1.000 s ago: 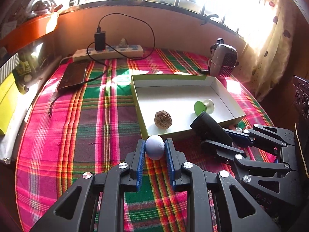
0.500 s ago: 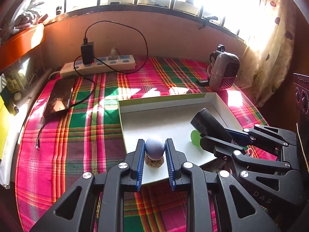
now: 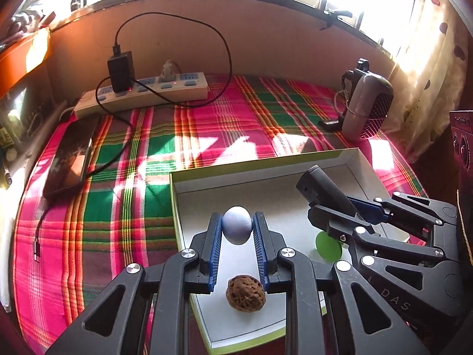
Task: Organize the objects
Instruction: 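Carry the knob and the black cylinder over the box with both grippers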
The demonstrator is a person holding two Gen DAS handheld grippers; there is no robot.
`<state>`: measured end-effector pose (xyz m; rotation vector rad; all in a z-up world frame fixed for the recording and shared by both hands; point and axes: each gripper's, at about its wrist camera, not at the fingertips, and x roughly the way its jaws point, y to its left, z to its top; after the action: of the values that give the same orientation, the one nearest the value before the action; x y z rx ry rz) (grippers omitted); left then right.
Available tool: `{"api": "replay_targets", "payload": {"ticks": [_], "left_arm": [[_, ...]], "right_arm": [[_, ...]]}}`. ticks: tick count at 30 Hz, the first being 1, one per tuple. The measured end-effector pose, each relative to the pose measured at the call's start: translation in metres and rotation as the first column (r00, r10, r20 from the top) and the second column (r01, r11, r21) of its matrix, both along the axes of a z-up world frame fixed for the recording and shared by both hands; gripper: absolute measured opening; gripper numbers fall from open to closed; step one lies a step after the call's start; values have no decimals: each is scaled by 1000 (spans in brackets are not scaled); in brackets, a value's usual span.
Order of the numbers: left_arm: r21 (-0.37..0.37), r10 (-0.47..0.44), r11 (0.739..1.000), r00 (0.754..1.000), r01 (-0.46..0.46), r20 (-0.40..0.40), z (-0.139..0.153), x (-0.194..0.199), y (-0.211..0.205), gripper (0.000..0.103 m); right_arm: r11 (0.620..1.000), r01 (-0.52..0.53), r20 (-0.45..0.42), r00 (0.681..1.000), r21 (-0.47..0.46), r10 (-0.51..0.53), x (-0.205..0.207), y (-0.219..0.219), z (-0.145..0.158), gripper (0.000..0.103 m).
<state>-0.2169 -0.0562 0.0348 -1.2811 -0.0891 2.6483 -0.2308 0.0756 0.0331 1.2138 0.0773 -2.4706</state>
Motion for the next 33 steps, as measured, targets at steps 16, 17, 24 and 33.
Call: {"api": "replay_targets", "payload": {"ticks": [16, 17, 24, 33], "left_arm": [[-19, 4, 1000, 999, -3, 41, -19, -24, 2, 20], [-17, 5, 1000, 999, -4, 40, -20, -25, 2, 20], [-33, 0, 999, 999, 2, 38, -22, -26, 6, 20], [-57, 1, 998, 999, 1, 36, -23, -25, 8, 20]], "right_arm": [[1000, 4, 37, 999, 14, -4, -23, -4, -13, 25], [1000, 3, 38, 999, 15, -4, -24, -4, -14, 25], [1000, 3, 44, 999, 16, -4, -26, -5, -17, 25], [1000, 3, 50, 999, 17, -4, -29, -5, -20, 25]]}}
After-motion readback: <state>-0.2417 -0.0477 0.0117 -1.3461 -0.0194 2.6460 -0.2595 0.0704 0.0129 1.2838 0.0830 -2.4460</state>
